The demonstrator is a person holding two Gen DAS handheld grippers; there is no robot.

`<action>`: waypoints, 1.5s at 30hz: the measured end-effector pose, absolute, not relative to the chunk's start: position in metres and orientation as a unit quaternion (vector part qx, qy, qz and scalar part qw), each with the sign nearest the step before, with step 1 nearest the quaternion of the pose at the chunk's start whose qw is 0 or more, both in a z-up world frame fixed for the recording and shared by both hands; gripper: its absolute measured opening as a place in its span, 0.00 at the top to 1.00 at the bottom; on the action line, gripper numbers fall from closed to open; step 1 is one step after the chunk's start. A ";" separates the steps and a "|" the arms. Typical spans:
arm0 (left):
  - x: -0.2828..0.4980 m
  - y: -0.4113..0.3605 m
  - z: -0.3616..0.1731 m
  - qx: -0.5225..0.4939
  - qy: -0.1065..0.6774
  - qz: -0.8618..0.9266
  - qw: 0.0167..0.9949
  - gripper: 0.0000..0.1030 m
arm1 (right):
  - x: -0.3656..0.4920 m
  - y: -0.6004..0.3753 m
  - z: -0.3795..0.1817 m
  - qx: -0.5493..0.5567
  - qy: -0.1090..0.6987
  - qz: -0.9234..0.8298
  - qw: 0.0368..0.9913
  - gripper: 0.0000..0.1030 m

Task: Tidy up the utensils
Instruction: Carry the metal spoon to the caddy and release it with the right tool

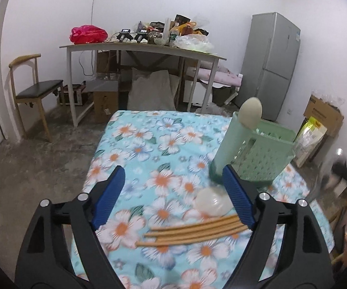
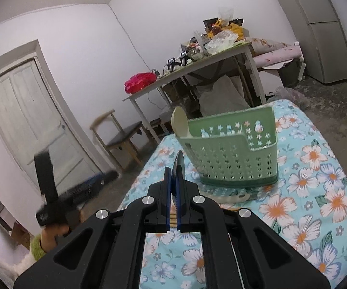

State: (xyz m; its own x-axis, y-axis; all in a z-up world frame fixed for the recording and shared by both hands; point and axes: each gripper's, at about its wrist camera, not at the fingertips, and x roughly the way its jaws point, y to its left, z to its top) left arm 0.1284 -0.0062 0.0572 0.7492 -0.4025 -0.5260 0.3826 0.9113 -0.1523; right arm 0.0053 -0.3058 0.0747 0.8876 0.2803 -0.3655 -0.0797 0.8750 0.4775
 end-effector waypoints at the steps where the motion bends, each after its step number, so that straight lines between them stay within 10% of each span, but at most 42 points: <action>1: 0.125 -0.005 0.055 -0.019 0.287 -0.209 0.934 0.21 | 0.006 -0.309 0.077 0.233 0.214 0.097 0.944 0.97; 19: 0.108 0.002 0.036 -0.005 0.300 -0.211 0.930 0.13 | 0.050 -0.375 0.174 0.204 0.121 0.118 0.964 0.97; 45: 0.125 -0.003 0.008 -0.017 0.345 -0.213 0.914 0.13 | 0.118 -0.385 0.096 0.113 0.221 0.033 0.968 0.91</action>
